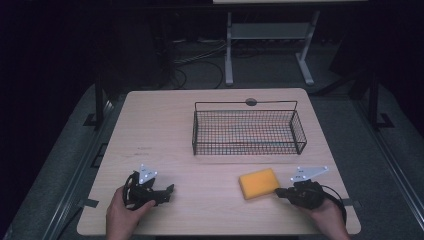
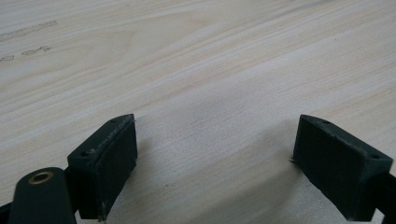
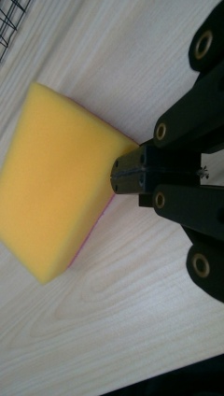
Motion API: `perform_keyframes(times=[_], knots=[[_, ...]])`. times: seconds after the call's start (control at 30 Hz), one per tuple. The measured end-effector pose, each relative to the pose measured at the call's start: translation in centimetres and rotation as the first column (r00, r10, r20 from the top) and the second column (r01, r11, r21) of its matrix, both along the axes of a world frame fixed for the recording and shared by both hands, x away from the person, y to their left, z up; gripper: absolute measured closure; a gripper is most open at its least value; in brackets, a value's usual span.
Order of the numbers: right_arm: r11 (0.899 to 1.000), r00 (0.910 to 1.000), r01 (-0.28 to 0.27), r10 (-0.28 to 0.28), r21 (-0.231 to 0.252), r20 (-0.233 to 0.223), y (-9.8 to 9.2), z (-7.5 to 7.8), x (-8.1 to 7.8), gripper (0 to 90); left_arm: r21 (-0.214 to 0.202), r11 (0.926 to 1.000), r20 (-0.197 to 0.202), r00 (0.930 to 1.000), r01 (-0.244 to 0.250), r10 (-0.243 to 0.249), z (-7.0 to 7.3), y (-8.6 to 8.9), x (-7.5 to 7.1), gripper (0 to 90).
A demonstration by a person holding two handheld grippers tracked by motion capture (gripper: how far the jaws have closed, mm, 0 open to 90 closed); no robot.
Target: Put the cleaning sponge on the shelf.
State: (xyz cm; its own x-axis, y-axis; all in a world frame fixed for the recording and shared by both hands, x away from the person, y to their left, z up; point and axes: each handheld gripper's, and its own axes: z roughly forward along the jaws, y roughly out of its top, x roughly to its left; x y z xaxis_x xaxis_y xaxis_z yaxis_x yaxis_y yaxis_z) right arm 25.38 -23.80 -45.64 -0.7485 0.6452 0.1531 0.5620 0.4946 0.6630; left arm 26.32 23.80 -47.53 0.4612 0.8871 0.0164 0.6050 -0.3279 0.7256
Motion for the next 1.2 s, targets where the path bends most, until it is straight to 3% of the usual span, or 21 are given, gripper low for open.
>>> perform_keyframes(times=[1.2], knots=[[1.000,0.9995,0.031,-0.031,-0.006,0.012,0.3,-0.1,3.5,89.9,0.001,1.0000,-0.003,1.0000,0.000,0.000,0.0,0.0,0.0,12.8]])
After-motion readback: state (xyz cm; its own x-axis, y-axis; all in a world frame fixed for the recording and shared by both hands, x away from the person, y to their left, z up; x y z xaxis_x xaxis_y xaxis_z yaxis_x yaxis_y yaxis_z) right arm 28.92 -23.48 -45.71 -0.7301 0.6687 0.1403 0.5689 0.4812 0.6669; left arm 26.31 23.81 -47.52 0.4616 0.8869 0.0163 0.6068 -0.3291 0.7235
